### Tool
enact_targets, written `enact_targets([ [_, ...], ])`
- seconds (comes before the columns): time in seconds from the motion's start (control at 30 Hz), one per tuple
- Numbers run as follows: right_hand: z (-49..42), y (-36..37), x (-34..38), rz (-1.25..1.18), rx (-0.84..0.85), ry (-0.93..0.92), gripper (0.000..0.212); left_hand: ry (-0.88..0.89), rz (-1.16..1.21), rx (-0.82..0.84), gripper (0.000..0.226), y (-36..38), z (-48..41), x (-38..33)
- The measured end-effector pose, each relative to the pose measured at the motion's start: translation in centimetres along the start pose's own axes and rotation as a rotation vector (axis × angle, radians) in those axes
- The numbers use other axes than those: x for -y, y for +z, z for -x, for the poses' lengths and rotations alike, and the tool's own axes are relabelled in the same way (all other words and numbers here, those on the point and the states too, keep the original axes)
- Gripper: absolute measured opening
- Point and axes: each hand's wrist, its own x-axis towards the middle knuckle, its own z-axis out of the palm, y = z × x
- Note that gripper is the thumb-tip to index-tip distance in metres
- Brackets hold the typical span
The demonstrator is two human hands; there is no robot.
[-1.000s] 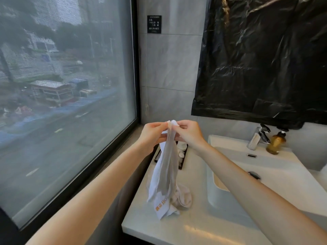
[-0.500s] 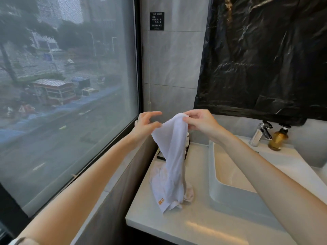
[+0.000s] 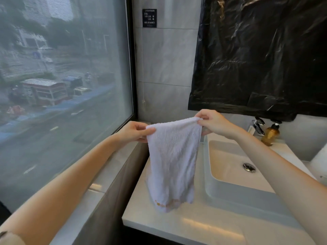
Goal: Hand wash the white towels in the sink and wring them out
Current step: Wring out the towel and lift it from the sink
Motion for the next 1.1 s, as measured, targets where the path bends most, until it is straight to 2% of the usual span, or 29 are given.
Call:
enact_targets([
  [0.13, -0.4, -0.2, -1.1, 0.034, -0.05, -0.006, 0.008, 0.1, -0.105, -0.145, 0.016, 0.3, -2.2, -0.7],
  [0.27, -2.1, -0.6, -2.1, 0.137, -0.152, 0.023, 0.009, 0.106, -0.062, -0.223, 0.023, 0.9, -4.9, -1.1],
  [0.37, -4.4, -0.3, -3.3, 0.012, -0.23, 0.084, 0.01, 0.101, 0.004, -0.246, 0.007, 1.7, -7.6, -1.0],
  [0.43, -6.0, -0.1, -4.3, -0.095, -0.254, 0.141, 0.008, 0.06, 0.038, -0.284, 0.016, 2.2, -9.7, -0.2],
  [0.63, -10.5, 1.0, -8.9, -0.162, -0.333, 0.237, 0.007, -0.067, 0.157, -0.348, 0.024, 4.0, -15.8, 3.1],
  [0.83, -12.1, 0.3, -10.6, -0.234, -0.422, 0.215, 0.015, -0.061, 0.214, -0.319, 0.019, 4.7, -18.9, 3.7],
  [0.97, -11.0, 0.3, -11.4, -0.195, -0.469, 0.211, 0.01, -0.039, 0.204, -0.253, 0.013, 5.5, -18.4, 4.4],
  [1.1, -7.8, 1.7, -13.3, -0.159, -0.416, 0.273, 0.017, -0.056, 0.137, -0.163, 0.007, 6.8, -15.9, 6.6],
])
